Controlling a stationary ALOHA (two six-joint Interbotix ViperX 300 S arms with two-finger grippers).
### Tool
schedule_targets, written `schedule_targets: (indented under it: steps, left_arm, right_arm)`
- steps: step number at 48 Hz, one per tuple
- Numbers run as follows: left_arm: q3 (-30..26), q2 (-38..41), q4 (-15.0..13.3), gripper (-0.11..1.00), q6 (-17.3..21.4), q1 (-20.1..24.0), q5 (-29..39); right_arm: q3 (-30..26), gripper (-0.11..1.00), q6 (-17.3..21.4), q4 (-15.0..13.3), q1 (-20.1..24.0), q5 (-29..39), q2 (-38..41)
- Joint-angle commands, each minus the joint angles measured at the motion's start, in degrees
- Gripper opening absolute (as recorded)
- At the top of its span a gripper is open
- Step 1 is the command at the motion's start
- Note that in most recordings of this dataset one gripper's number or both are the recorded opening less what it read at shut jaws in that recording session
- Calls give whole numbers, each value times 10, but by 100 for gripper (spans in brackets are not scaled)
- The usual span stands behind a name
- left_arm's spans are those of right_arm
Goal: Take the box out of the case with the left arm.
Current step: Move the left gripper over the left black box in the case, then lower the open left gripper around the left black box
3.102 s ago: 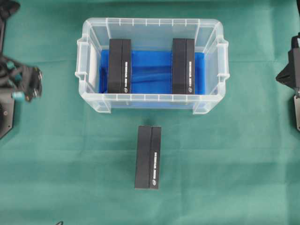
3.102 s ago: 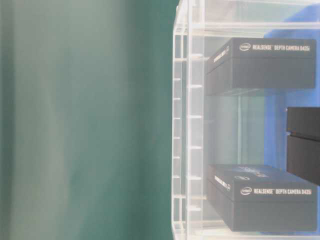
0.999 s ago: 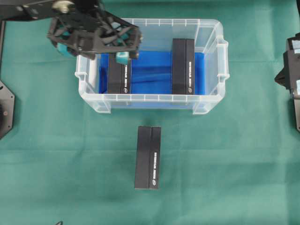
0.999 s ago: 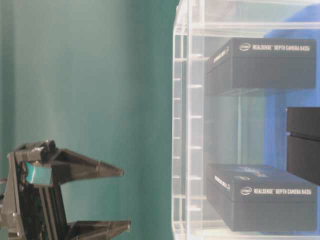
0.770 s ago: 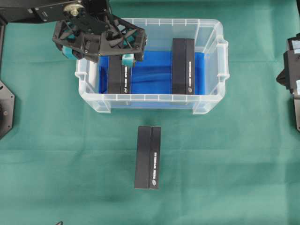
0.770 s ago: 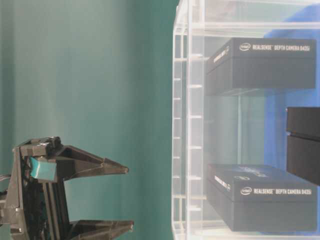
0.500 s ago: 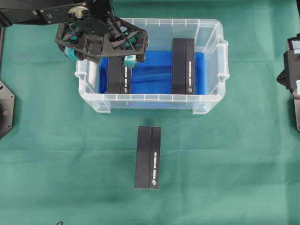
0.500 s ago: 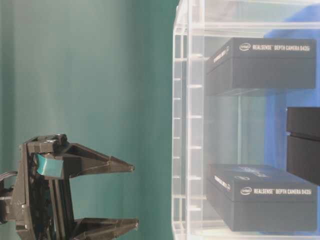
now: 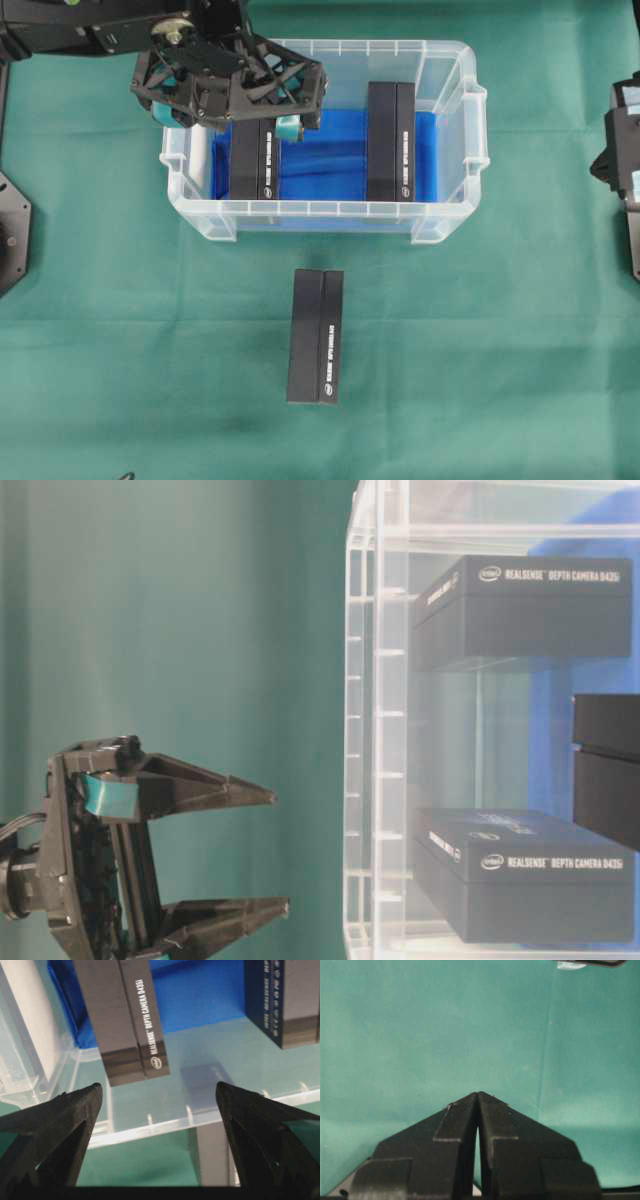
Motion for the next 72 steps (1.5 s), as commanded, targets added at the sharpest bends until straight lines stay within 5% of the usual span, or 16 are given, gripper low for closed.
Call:
schedule_targets:
  steps: [1,43,72]
  left_arm:
    - [-2,-12,3,92,-1,1,-2]
    - [14,-8,18,92,-4,1,-17]
    - [40,5,18,92,-47,2,-36]
  right_arm:
    - [-5,3,1,1,-1,-2,2]
    - [-5,3,1,1,-1,-2,2]
    - [-5,3,0,0,-1,-2,3]
